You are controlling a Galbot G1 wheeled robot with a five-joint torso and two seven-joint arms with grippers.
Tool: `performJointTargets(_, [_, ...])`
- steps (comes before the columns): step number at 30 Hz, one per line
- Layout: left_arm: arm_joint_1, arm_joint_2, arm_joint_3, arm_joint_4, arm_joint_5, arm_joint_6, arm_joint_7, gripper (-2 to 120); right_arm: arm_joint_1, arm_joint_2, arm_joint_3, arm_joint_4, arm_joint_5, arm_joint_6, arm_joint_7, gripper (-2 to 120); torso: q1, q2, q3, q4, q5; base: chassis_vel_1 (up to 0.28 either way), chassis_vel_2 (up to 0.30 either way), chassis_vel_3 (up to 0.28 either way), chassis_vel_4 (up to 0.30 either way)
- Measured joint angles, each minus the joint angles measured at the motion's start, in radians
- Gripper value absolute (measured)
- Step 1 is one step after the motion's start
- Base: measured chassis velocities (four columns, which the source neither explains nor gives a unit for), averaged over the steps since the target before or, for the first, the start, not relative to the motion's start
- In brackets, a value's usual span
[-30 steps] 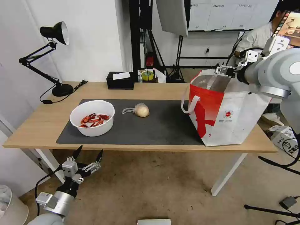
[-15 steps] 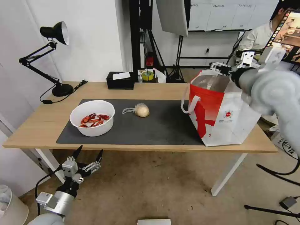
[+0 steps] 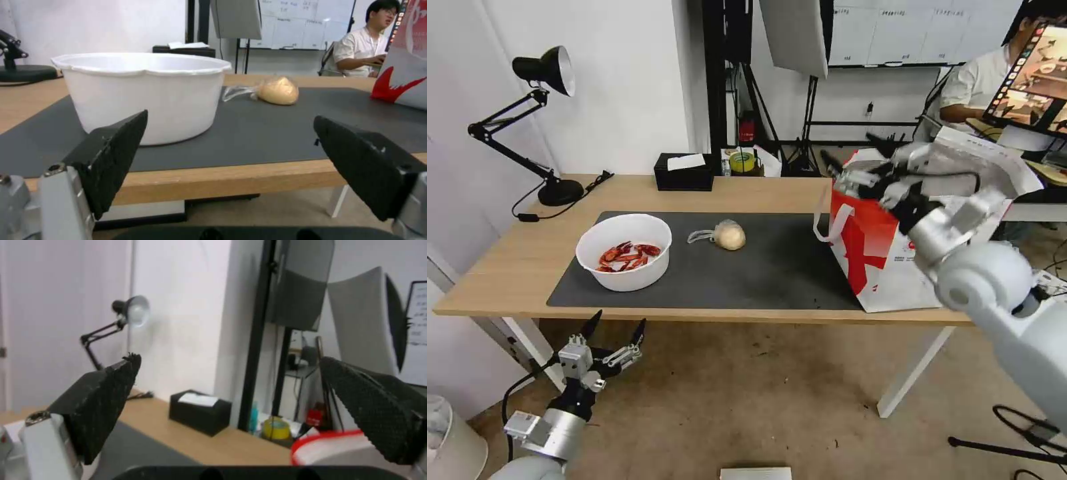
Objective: Pick up the trash from the table and place it into the takeout bag.
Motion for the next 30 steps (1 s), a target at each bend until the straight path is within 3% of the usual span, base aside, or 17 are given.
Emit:
performJointTargets(5, [0.002, -0.006, 0.000, -0.002, 0.005, -0.003, 0.001, 100, -0.157, 0.023, 0.035, 0.040, -0.102, 0.049, -0.030, 100, 0.000, 0.000, 0.000, -0.0001, 0.0001, 0.000, 0.000, 0.000, 0.000])
performJointTargets(10, [0.005, -0.012, -0.001, -0.003, 0.010, -0.005, 0.001, 100, -0.224, 0.043, 0.037, 0.053, -0.153, 0.071, -0.026, 100, 0.000, 0.000, 0.000, 0.0000, -0.0001, 0.000, 0.000, 0.000, 0.000])
performJointTargets(20, [0.022, -0.031, -0.005, -0.005, 0.024, -0.018, 0.004, 100, -0.480, 0.136, 0.045, 0.018, -0.306, 0.175, 0.050, 100, 0.000, 0.000, 0.000, 0.0000, 0.0001, 0.000, 0.000, 0.000, 0.000])
performJointTargets(30, [0.025, -0.039, -0.004, -0.003, 0.034, -0.022, 0.005, 100, -0.612, 0.191, 0.064, -0.034, -0.387, 0.235, 0.135, 100, 0.000, 0.000, 0.000, 0.0000, 0.0001, 0.000, 0.000, 0.000, 0.000])
